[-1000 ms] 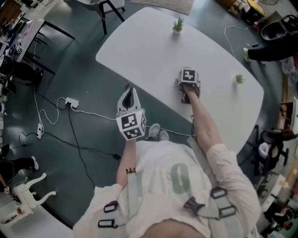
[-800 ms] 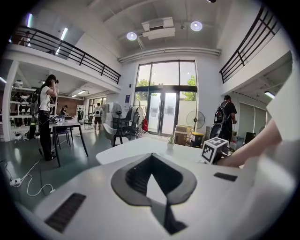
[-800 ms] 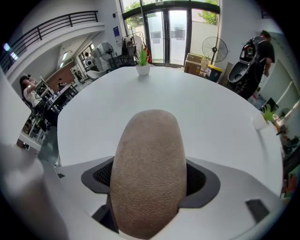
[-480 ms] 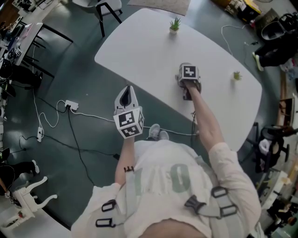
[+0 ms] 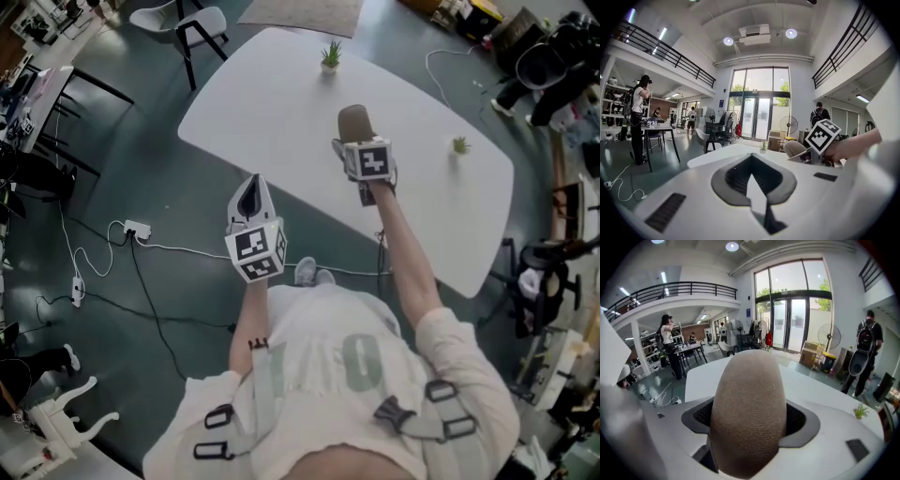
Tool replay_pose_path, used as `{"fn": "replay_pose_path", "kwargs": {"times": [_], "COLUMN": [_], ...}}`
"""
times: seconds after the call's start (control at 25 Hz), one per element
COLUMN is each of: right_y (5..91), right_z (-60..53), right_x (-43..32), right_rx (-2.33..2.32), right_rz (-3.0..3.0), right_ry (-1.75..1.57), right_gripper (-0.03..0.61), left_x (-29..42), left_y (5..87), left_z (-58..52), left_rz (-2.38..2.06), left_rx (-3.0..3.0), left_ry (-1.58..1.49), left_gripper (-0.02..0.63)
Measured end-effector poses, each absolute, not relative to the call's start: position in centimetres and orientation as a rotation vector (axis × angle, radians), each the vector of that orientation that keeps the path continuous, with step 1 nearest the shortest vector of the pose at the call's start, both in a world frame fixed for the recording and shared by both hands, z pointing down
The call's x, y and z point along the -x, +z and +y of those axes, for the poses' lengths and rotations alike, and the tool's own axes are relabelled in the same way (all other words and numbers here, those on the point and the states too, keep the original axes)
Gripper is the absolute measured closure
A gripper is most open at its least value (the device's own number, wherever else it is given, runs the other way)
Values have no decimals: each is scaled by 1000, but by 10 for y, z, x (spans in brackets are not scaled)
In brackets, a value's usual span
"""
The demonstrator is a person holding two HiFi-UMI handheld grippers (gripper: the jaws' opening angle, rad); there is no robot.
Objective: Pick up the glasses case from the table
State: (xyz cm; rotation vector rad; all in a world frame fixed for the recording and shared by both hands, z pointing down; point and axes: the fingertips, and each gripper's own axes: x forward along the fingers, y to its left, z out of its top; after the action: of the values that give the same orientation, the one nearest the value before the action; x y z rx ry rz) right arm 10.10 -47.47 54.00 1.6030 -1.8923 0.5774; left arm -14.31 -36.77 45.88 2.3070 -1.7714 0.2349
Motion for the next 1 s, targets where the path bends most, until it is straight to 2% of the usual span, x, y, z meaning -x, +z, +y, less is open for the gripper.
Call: {"fn": "replay_pose_path", "kwargs": {"times": [0.48, 0.8, 1.0], "right_y": [421, 400, 403], "right_z": [-410, -369, -345], "right_x": [-79, -72, -72], "right_rx": [-1809, -1883, -1890], "right_rz": [-2315, -2379, -2430], "right_ry": [331, 102, 122], "right_gripper": [190, 190, 190], "left_x": [135, 127, 120], "left_y": [385, 356, 359], "left_z": [-370, -367, -365], "left_rz": [-1808, -1818, -1805], "left_rx": [-2423, -2506, -2516], "left_ry": [80, 44, 60], "left_gripper": [611, 611, 611]}}
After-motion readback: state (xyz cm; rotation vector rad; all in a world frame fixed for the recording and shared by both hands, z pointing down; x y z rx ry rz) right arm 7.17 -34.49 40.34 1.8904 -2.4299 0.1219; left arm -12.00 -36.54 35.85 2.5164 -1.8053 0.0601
